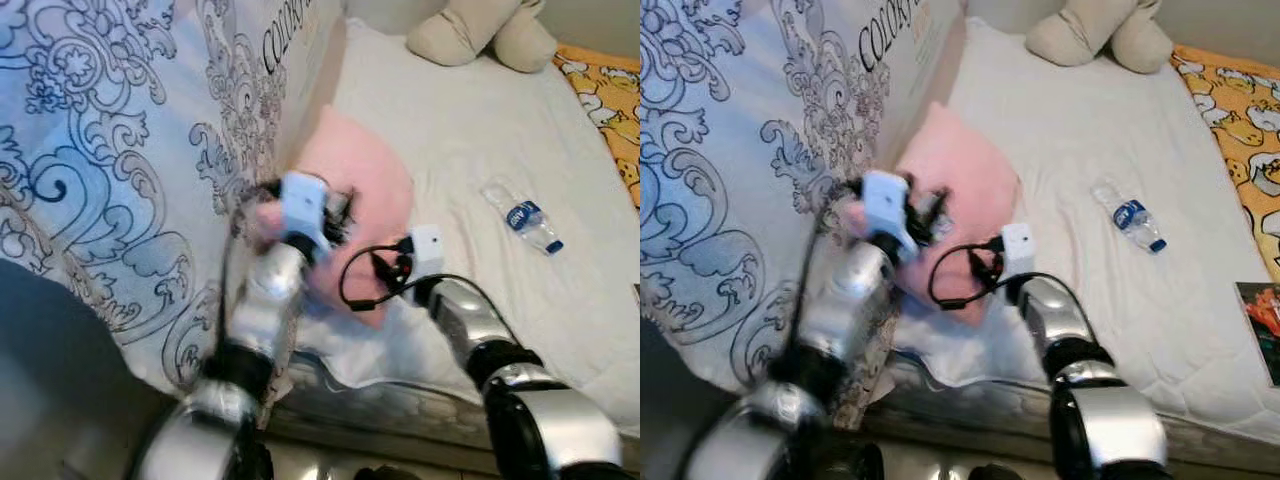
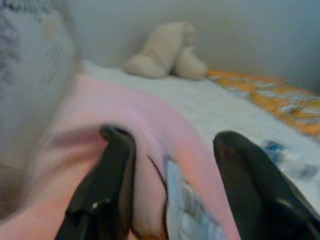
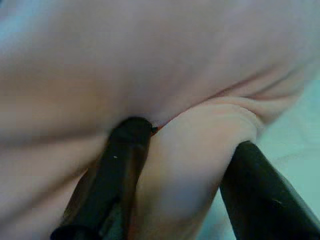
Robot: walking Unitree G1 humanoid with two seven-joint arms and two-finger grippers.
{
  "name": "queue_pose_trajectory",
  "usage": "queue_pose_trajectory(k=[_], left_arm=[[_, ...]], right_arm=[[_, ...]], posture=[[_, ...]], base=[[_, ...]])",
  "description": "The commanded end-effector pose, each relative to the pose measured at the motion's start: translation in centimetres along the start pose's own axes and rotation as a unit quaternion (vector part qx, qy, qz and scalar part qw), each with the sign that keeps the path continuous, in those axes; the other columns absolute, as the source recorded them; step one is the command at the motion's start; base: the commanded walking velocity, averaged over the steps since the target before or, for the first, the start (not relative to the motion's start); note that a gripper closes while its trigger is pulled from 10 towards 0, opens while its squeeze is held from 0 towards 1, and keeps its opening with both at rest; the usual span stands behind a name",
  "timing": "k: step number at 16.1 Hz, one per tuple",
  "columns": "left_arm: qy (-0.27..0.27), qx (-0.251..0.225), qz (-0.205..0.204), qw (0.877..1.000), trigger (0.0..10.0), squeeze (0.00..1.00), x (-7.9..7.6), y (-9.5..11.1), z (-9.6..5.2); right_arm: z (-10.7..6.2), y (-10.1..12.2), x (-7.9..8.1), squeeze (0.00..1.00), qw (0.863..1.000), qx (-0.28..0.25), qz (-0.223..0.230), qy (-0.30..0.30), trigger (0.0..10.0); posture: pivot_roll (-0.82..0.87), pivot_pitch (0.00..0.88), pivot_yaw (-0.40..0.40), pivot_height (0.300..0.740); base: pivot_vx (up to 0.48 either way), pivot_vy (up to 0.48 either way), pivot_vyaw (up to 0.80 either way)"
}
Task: Clean up the room
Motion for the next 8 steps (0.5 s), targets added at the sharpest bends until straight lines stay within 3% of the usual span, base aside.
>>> queue_pose_trajectory(k=[1,5,8], left_arm=[[-0.034,0.009,-0.01,0.999,10.0,1.0,-1.8,-0.1,0.1],[-0.02,0.032,-0.044,0.998,10.0,1.0,-0.9,-1.1,-0.9],[0.004,0.039,-0.021,0.999,10.0,1.0,0.7,-0.8,-1.0]], right_arm=[[-0.2,0.8,-1.0,1.0,1.0,-0.011,-0.016,-0.01,10.0],[-1.3,2.0,-3.7,1.0,0.998,-0.009,-0.058,-0.028,10.0],[-0.9,2.2,-3.2,1.0,0.997,-0.007,-0.075,-0.021,10.0]], posture=[[0.0,0.046,-0.052,0.74],[0.0,0.031,-0.066,0.74],[0.0,0.024,-0.069,0.74]], base=[[0.0,0.0,0.0],[0.0,0.0,0.0],[0.0,0.0,0.0]])
Point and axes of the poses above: a point about 5 cm out from each wrist's last joint towards the gripper, its own z axis pointing out of the wrist towards the gripper, its own y axis along the axis of the wrist's last joint, x = y × z, the point moved 5 cm from there along z, pointing out of the wrist towards the gripper, and after that the axes turned 8 degrees about -z, right-handed, at the moved point
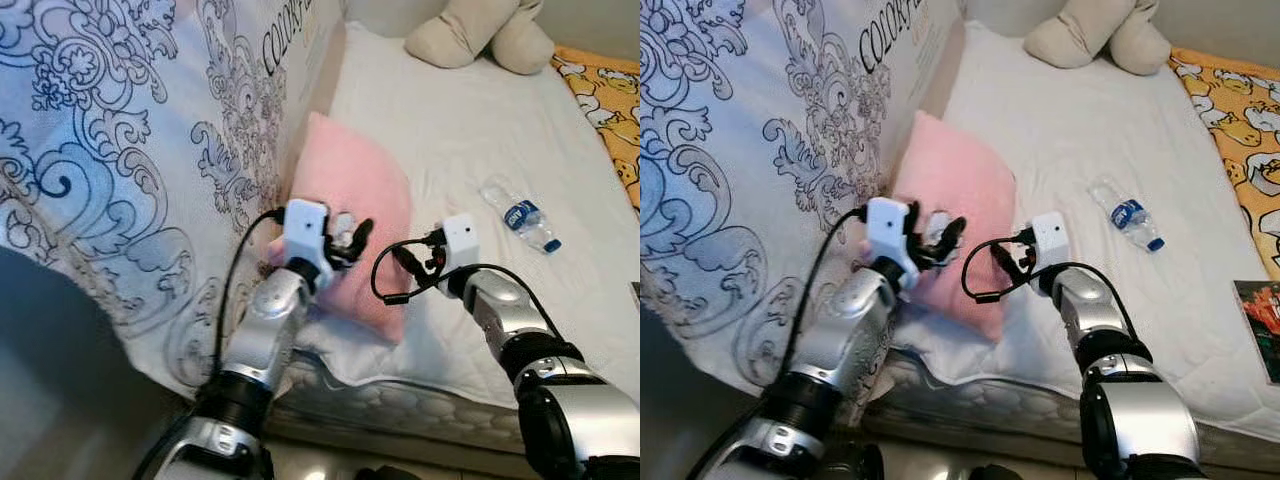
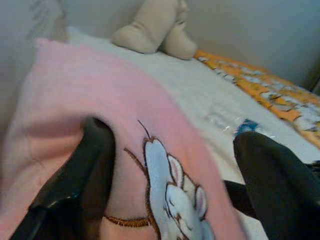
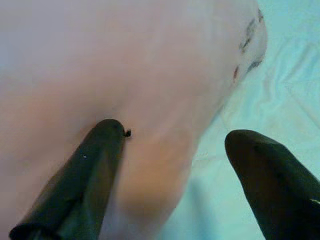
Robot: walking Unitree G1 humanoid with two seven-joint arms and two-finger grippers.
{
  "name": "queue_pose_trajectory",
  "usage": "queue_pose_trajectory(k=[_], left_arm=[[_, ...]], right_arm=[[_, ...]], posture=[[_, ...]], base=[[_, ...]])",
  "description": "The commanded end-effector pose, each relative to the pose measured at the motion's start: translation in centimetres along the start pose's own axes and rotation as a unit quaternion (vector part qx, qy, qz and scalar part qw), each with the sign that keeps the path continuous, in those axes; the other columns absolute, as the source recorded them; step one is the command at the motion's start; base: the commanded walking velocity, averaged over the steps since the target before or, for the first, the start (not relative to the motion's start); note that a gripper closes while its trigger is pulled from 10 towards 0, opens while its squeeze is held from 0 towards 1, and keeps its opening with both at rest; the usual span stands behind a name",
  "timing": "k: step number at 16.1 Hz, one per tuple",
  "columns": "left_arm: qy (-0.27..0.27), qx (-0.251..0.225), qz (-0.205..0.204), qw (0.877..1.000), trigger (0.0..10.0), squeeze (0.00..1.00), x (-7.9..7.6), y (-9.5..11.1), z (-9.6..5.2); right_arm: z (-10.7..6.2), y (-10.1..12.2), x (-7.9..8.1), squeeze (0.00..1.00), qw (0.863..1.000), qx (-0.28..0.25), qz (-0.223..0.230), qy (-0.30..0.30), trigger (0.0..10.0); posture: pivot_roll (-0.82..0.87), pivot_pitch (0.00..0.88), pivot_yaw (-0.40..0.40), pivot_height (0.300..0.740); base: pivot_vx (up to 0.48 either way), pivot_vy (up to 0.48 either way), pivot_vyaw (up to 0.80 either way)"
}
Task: Clean up the room
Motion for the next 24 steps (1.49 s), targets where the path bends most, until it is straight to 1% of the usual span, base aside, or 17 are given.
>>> queue_pose_trajectory(k=[1,3,4,6,7,9,10,11,13,14,15,16,17,19,20,22,24], left_arm=[[-0.008,-0.006,0.017,1.0,10.0,0.62,-0.5,0.9,0.5],[0.004,-0.011,0.038,0.999,10.0,0.62,0.4,1.4,0.1],[0.025,-0.023,0.067,0.997,10.0,0.0,1.6,2.3,-0.8],[0.064,-0.078,0.14,0.985,10.0,0.0,3.1,5.5,-3.1],[0.074,-0.106,0.17,0.977,10.0,0.0,3.3,7.0,-4.1],[0.075,-0.152,0.202,0.965,10.0,0.0,2.4,9.4,-5.9],[0.078,-0.155,0.21,0.962,10.0,0.0,2.5,9.5,-6.9],[0.082,-0.158,0.215,0.96,10.0,0.0,2.7,9.5,-7.5],[0.129,-0.132,0.235,0.954,10.0,0.0,5.1,7.9,-9.9],[0.153,-0.103,0.212,0.96,10.0,0.0,6.6,5.8,-11.0],[0.166,-0.086,0.198,0.962,10.0,0.0,7.2,4.7,-11.3],[0.203,-0.059,0.134,0.968,10.0,0.0,8.6,2.9,-11.5],[0.266,-0.026,0.047,0.963,10.0,0.0,11.1,1.0,-11.7],[0.277,-0.024,0.037,0.96,10.0,0.0,11.8,0.8,-11.7],[0.27,-0.034,0.041,0.961,10.0,0.0,11.5,1.2,-11.4],[0.26,-0.036,0.049,0.964,10.0,0.0,11.0,1.3,-11.1],[0.271,-0.05,0.03,0.961,10.0,0.0,10.9,1.6,-10.1]], right_arm=[[0.4,1.1,0.3,1.0,1.0,-0.014,-0.017,0.001,10.0],[0.3,1.1,0.3,1.0,0.999,-0.021,-0.026,-0.008,10.0],[-0.1,1.5,0.0,0.0,0.998,-0.043,-0.045,-0.026,10.0],[-1.8,2.6,0.0,0.0,0.991,-0.108,-0.047,-0.065,10.0],[-2.9,3.0,0.3,0.0,0.986,-0.137,-0.041,-0.082,10.0],[-5.7,3.0,2.6,0.0,0.98,-0.178,-0.043,-0.075,10.0],[-6.9,3.0,3.3,0.0,0.978,-0.195,-0.042,-0.068,10.0],[-7.5,3.0,3.3,0.0,0.976,-0.203,-0.042,-0.071,10.0],[-10.0,2.9,2.0,0.0,0.968,-0.217,-0.041,-0.117,10.0],[-10.7,2.4,1.1,0.0,0.965,-0.214,-0.029,-0.152,10.0],[-10.7,2.2,0.6,0.0,0.962,-0.212,-0.017,-0.17,10.0],[-10.5,1.8,-0.5,0.0,0.957,-0.204,0.011,-0.207,10.0],[-9.5,1.7,-1.5,0.0,0.954,-0.193,0.034,-0.227,10.0],[-8.7,2.2,-2.4,0.0,0.954,-0.19,0.038,-0.228,10.0],[-8.4,2.6,-2.5,0.0,0.955,-0.19,0.03,-0.224,10.0],[-8.1,2.7,-2.4,0.0,0.957,-0.188,0.031,-0.216,10.0],[-7.5,2.2,-1.9,0.0,0.961,-0.178,0.027,-0.209,10.0]], posture=[[0.0,0.023,-0.069,0.74],[0.0,0.016,-0.062,0.74],[0.0,0.014,-0.062,0.74],[0.0,0.001,-0.066,0.74],[0.01,0.0,-0.066,0.74],[0.02,0.0,-0.07,0.74],[0.01,0.0,-0.071,0.74],[0.02,0.0,-0.072,0.74],[0.02,0.0,-0.068,0.74],[0.02,0.0,-0.058,0.74],[0.01,0.0,-0.056,0.74],[0.01,0.0,-0.049,0.74],[0.0,0.0,-0.042,0.74],[-0.01,0.0,-0.038,0.74],[-0.01,0.0,-0.037,0.74],[-0.02,0.0,-0.039,0.74],[-0.01,0.0,-0.053,0.74]], base=[[0.0,0.0,0.0],[0.0,0.0,0.0],[0.0,0.0,0.0],[0.0,0.0,0.0],[0.0,0.0,0.0],[0.0,0.0,0.0],[0.0,0.0,0.0],[0.0,0.0,0.0],[0.0,0.0,0.0],[0.0,0.0,0.0],[0.0,0.0,0.0],[0.0,0.0,0.0],[0.0,-0.386,0.0],[0.0,-0.48,0.0],[0.0,-0.48,0.0],[0.0,-0.48,0.0],[0.0,-0.48,0.0]])
Point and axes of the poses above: a point about 5 cm out from each wrist's last joint towards the gripper, its own z axis pointing out of the wrist towards the gripper, its own y axis along the axis of the wrist's last joint, x = y × z, the point moved 5 cm from there along z, pointing out of the wrist towards the gripper, and after that the axes turned 8 degrees about -z, right-handed, at the moved point
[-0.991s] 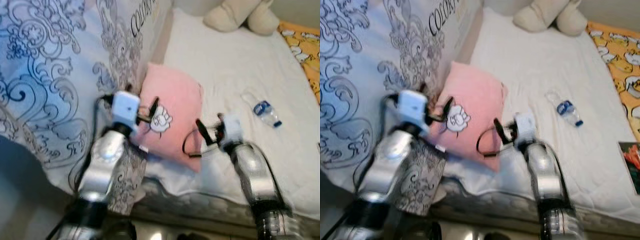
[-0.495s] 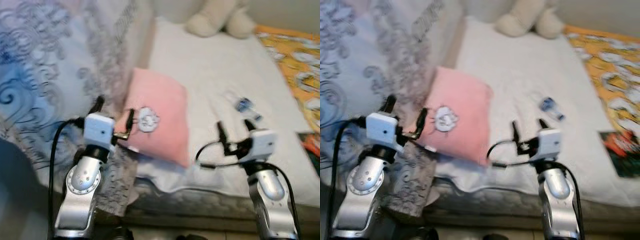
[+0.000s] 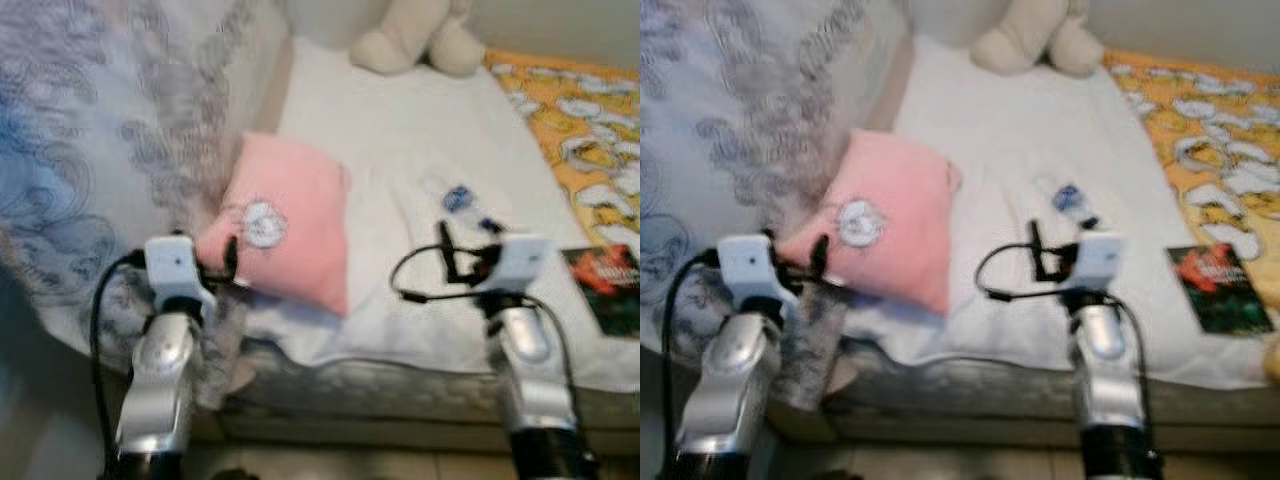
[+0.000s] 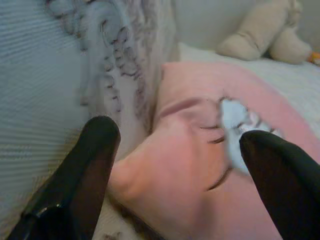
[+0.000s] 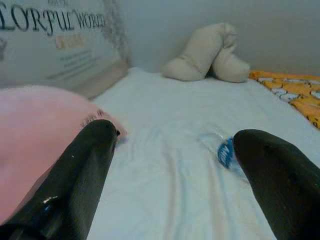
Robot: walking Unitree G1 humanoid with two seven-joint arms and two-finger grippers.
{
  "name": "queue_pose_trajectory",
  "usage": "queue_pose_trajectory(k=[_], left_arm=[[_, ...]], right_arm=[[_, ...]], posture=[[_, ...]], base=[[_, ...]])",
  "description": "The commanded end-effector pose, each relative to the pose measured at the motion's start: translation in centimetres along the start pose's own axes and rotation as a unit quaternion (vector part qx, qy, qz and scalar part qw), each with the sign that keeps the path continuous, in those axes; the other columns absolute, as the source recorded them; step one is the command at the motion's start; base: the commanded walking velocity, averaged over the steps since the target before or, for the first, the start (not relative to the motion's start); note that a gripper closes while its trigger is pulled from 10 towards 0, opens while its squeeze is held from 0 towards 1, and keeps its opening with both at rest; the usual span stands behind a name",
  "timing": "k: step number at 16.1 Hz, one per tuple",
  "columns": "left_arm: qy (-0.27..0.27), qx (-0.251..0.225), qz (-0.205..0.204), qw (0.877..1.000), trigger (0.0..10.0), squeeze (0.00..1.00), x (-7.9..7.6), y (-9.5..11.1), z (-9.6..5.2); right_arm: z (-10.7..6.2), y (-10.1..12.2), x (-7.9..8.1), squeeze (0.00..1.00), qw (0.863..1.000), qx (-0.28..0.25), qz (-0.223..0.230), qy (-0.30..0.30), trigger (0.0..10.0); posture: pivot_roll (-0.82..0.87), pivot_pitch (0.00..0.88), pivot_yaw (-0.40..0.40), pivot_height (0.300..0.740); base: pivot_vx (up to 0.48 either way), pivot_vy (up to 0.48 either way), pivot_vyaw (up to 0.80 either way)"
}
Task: Clean up the room
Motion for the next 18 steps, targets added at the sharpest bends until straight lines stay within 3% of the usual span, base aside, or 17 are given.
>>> queue_pose_trajectory(k=[1,3,5,8,11,12,14,16,18], left_arm=[[-0.006,0.001,-0.015,1.0,10.0,0.0,-1.1,-0.2,0.3],[0.0,-0.004,-0.02,1.0,10.0,0.0,-0.9,0.0,0.3],[-0.035,-0.005,-0.016,0.999,10.0,0.0,-2.2,0.0,0.7],[-0.066,-0.017,-0.006,0.998,10.0,0.0,-3.7,0.9,1.5],[-0.071,-0.014,-0.014,0.997,10.0,0.0,-4.1,0.9,2.2],[-0.069,-0.001,-0.033,0.997,10.0,0.0,-4.4,0.3,2.5],[-0.022,0.045,-0.093,0.994,10.0,0.0,-2.7,-1.9,2.7],[-0.017,0.056,-0.093,0.994,10.0,0.0,-2.5,-2.7,2.7],[-0.041,0.048,-0.082,0.995,10.0,0.0,-3.9,-2.6,3.1]], right_arm=[[0.0,-0.4,-1.2,0.0,1.0,0.01,-0.003,-0.015,10.0],[-0.3,-0.6,-1.3,0.0,0.999,0.008,0.008,-0.03,10.0],[-1.1,-1.6,-1.1,0.0,0.999,0.02,0.007,-0.037,10.0],[-0.5,-1.5,-1.1,0.0,0.999,0.02,0.004,-0.03,10.0],[-0.3,-1.1,-1.0,0.0,0.999,0.015,0.002,-0.035,10.0],[-0.3,-0.7,-1.1,0.0,0.999,0.009,-0.004,-0.032,10.0],[-0.5,-0.5,-1.6,0.0,0.999,0.007,-0.001,-0.039,10.0],[-0.7,-0.4,-1.8,0.0,0.999,0.006,-0.007,-0.038,10.0],[-0.6,-0.5,-2.0,0.0,0.999,0.009,-0.012,-0.033,10.0]], posture=[[-0.01,0.0,-0.059,0.74],[-0.01,0.0,-0.056,0.74],[-0.02,0.0,-0.042,0.74],[-0.02,0.0,-0.029,0.74],[-0.06,0.0,-0.008,0.74],[-0.09,0.0,-0.001,0.74],[-0.11,0.0,0.007,0.74],[-0.11,0.0,-0.001,0.74],[-0.11,0.0,-0.033,0.74]], base=[[0.0,-0.48,0.0],[0.0,-0.48,0.0],[0.0,-0.48,0.0],[0.0,-0.48,0.0],[0.0,-0.48,0.0],[0.0,-0.48,0.0],[0.0,-0.48,0.0],[0.0,-0.48,0.0],[0.0,-0.48,0.0]])
Point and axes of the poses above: a point about 5 cm out from each wrist's last joint towards the gripper, its own z axis pointing out of the wrist towards the gripper, its own y axis along the axis of the wrist's last joint, x = y × z, the point moved 5 cm from there along z, pointing out of the wrist towards the gripper, and after that the axes turned 8 degrees about -z, right-handed, at the moved point
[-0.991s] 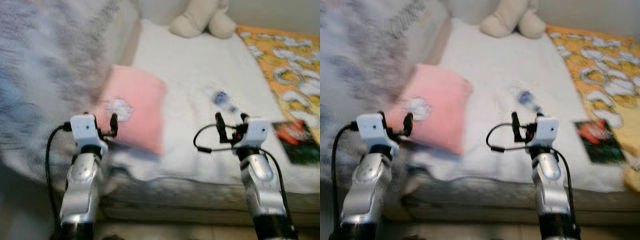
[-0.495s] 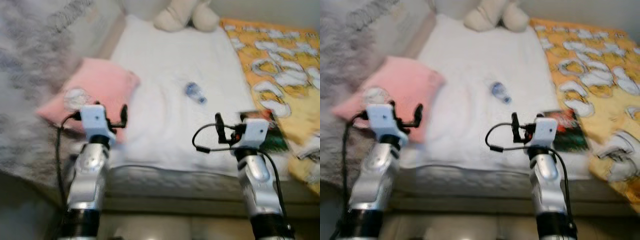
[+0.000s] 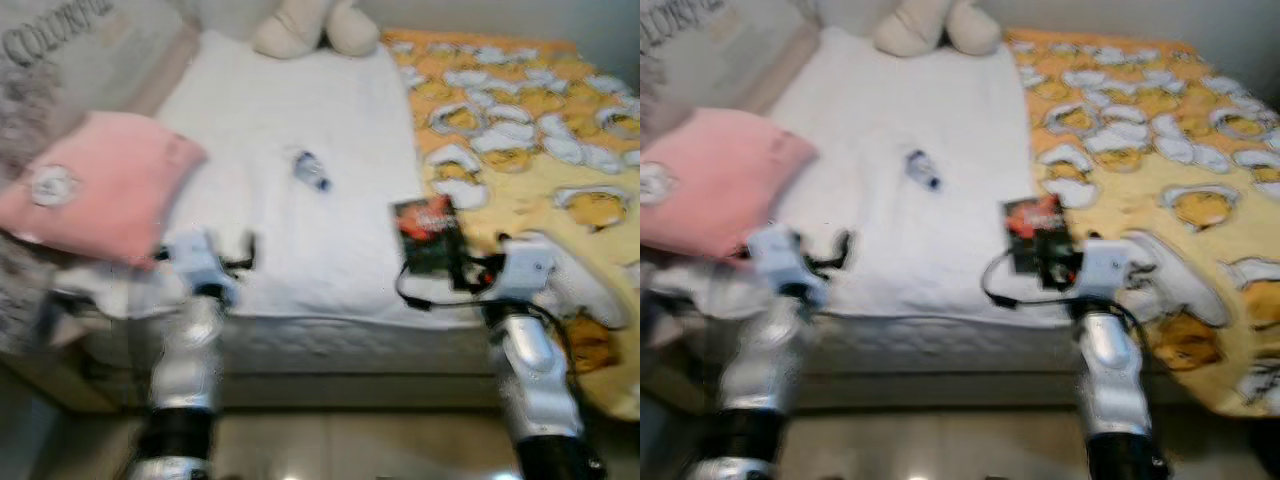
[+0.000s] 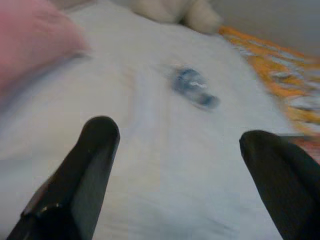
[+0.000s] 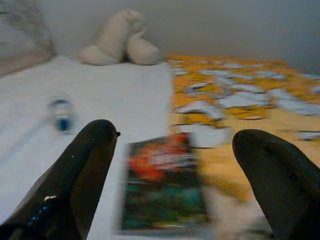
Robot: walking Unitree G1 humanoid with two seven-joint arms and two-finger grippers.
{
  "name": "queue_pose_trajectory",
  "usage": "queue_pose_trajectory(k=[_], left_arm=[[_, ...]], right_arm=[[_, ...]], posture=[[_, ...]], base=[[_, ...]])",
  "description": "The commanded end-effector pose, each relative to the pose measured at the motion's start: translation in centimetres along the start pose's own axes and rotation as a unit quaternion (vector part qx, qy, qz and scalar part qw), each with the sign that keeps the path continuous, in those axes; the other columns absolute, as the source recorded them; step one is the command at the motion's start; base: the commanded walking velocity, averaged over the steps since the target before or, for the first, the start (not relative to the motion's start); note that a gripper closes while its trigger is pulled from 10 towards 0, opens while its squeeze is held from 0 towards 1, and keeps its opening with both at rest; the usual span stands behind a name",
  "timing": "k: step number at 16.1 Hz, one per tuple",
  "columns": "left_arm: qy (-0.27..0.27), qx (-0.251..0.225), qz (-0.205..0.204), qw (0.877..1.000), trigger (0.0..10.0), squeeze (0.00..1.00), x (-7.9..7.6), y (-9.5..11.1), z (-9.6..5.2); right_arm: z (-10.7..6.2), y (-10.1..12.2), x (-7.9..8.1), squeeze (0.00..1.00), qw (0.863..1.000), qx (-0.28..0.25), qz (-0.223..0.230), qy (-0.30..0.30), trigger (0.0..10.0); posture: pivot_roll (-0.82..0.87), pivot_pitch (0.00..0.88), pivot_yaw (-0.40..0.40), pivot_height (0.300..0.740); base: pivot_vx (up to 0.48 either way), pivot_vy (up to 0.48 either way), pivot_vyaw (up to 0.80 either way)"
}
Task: Clean up the room
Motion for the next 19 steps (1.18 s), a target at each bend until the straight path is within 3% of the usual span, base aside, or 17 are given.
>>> queue_pose_trajectory(k=[1,4,6,8,11,16,17,19], left_arm=[[-0.017,-0.023,0.022,0.999,10.0,0.0,-0.7,1.4,0.6],[-0.023,-0.029,0.071,0.997,10.0,0.0,-0.4,1.1,-0.1],[-0.015,-0.049,0.134,0.99,10.0,0.0,0.4,1.8,-0.9],[-0.024,-0.061,0.12,0.991,10.0,0.0,0.3,2.6,-1.2],[-0.039,-0.07,0.09,0.993,10.0,0.0,-1.0,3.7,-0.9],[-0.036,-0.061,0.084,0.994,10.0,0.0,-0.9,3.4,-0.6],[-0.026,-0.049,0.045,0.997,10.0,0.0,-0.7,3.2,-0.2],[-0.017,-0.042,0.035,0.998,10.0,0.0,-0.2,2.9,0.1]], right_arm=[[0.4,0.5,0.4,0.0,1.0,-0.007,0.003,0.007,10.0],[0.8,-0.1,0.7,0.0,1.0,0.007,0.011,0.019,10.0],[0.5,-1.0,0.7,0.0,0.999,0.022,0.027,0.012,10.0],[0.3,-1.5,0.9,0.0,0.999,0.027,0.03,0.01,10.0],[0.7,-1.5,1.8,0.0,0.999,0.026,0.033,0.021,10.0],[0.6,-1.3,1.1,0.0,0.999,0.022,0.03,0.007,10.0],[0.6,-1.3,1.0,0.0,0.999,0.02,0.029,0.004,10.0],[0.5,-1.2,0.9,0.0,0.999,0.017,0.028,0.0,10.0]], posture=[[-0.11,0.0,-0.045,0.74],[-0.06,0.0,-0.068,0.74],[-0.04,0.0,-0.061,0.74],[-0.02,0.0,-0.056,0.74],[-0.02,0.0,-0.05,0.74],[-0.05,0.0,-0.029,0.74],[-0.06,0.0,-0.021,0.74],[-0.07,0.0,-0.015,0.74]], base=[[0.0,-0.48,0.0],[0.0,-0.315,0.0],[0.0,0.0,0.0],[0.0,0.0,0.0],[0.48,0.0,0.0],[0.48,0.0,0.0],[0.48,0.0,0.0],[0.48,0.0,0.0]])
Point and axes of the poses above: a point about 5 cm out from each wrist's last joint towards the gripper, its own z axis pointing out of the wrist towards the gripper, its own y axis along the axis of the wrist's last joint, x = y × z, the point moved 5 cm from there along z, pointing out of the wrist towards the gripper, and after that the axes turned 8 degrees about -z, right-handed, at the moved point
